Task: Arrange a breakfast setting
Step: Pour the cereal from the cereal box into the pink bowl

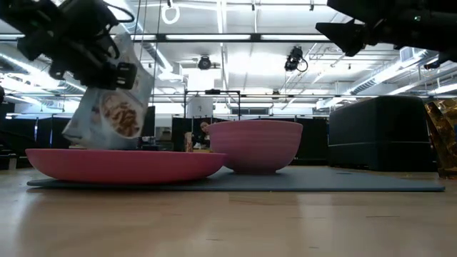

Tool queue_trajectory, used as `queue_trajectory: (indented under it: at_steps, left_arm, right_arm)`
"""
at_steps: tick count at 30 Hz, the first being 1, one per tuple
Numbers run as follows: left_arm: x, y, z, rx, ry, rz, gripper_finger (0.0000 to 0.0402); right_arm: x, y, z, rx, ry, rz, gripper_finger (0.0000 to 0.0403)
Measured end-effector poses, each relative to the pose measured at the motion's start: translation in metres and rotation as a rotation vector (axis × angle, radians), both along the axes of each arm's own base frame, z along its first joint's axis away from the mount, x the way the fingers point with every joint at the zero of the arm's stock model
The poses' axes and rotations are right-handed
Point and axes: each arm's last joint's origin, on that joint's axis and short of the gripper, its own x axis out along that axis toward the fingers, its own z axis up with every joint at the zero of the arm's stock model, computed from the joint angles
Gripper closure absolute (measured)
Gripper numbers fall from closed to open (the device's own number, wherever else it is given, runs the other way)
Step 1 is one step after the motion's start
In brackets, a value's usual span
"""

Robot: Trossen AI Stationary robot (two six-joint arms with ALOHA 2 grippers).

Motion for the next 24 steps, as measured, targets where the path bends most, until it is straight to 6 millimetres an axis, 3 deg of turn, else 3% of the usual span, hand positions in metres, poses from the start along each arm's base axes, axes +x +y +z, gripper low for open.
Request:
queue_trajectory:
  at_steps: [6, 12, 24]
  left_arm:
    - [-0.012, 0.008, -0.02, 0.009, 0.008, 0.083, 0.0378]
    - [-0.019, 0.025, -0.03, -0.11, -0.022, 0.1, 0.0316]
    - [-0.022, 0.045, 0.003, -0.433, 0.062, 0.027, 0.0151]
  right_arm:
    - [0.006, 0.0, -0.003, 0.007, 0.034, -0.002, 0.0028]
    - [0.028, 0.003, 0.007, 0.025, 0.156, 0.02, 0.0028]
    - [0.05, 0.011, 0.035, 0.025, 0.339, 0.073, 0.0028]
